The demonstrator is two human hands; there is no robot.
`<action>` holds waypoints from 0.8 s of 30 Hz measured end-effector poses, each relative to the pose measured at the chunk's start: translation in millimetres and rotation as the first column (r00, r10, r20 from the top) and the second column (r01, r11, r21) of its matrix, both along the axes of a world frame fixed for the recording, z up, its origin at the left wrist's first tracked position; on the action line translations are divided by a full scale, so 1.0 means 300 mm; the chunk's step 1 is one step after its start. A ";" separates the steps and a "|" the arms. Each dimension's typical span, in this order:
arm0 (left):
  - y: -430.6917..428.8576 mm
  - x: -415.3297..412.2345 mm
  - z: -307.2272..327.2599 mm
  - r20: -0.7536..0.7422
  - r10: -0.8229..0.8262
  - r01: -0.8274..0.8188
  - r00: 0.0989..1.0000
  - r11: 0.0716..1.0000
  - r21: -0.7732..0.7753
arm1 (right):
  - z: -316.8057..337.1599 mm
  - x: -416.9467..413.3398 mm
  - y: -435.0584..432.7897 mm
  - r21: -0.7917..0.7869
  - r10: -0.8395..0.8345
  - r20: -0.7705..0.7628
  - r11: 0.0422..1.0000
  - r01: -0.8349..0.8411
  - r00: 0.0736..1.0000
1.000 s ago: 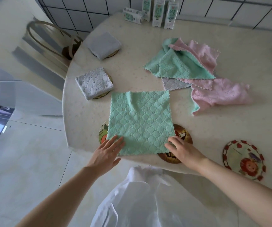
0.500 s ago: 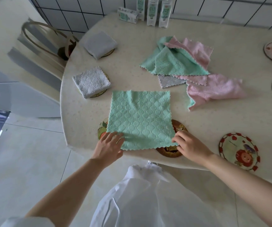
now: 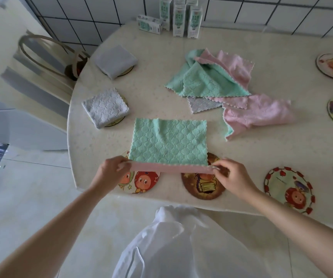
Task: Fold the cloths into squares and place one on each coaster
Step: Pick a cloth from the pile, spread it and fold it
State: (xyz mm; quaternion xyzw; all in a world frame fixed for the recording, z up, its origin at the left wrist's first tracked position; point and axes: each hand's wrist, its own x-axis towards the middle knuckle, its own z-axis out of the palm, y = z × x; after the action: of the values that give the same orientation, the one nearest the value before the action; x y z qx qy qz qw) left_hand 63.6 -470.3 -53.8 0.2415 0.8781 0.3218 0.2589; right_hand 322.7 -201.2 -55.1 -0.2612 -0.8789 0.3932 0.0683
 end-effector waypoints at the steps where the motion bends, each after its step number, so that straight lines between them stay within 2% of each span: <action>1: 0.033 -0.026 0.020 0.033 0.059 -0.060 0.998 0.998 0.028 | 0.015 -0.027 0.016 -0.050 -0.065 -0.002 0.997 0.065 0.998; 5: 0.156 -0.118 0.046 0.159 0.251 -0.272 0.955 0.954 0.130 | 0.028 -0.148 0.093 -0.223 -0.274 -0.001 0.937 0.267 0.962; 7: 0.216 -0.159 0.029 0.223 0.321 -0.355 0.920 0.926 0.128 | 0.012 -0.219 0.135 -0.278 -0.374 0.008 0.890 0.362 0.927; 10: 0.303 -0.211 0.000 0.233 0.389 -0.419 0.891 0.903 0.093 | -0.039 -0.311 0.198 -0.317 -0.462 0.090 0.827 0.465 0.882; 17: 0.406 -0.306 -0.068 0.233 0.431 -0.441 0.872 0.898 -0.011 | -0.114 -0.404 0.291 -0.274 -0.467 0.240 0.808 0.521 0.851; 24: 0.440 -0.334 -0.112 0.236 0.444 -0.451 0.864 0.892 -0.028 | -0.133 -0.435 0.325 -0.289 -0.441 0.280 0.808 0.513 0.853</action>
State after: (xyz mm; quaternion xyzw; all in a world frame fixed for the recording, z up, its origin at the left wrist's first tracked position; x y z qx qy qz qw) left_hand -36.7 -338.4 -87.3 -0.0052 0.8684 0.4116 0.2765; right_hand 192.2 -103.6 -95.0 -0.5203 -0.7016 0.4860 0.0290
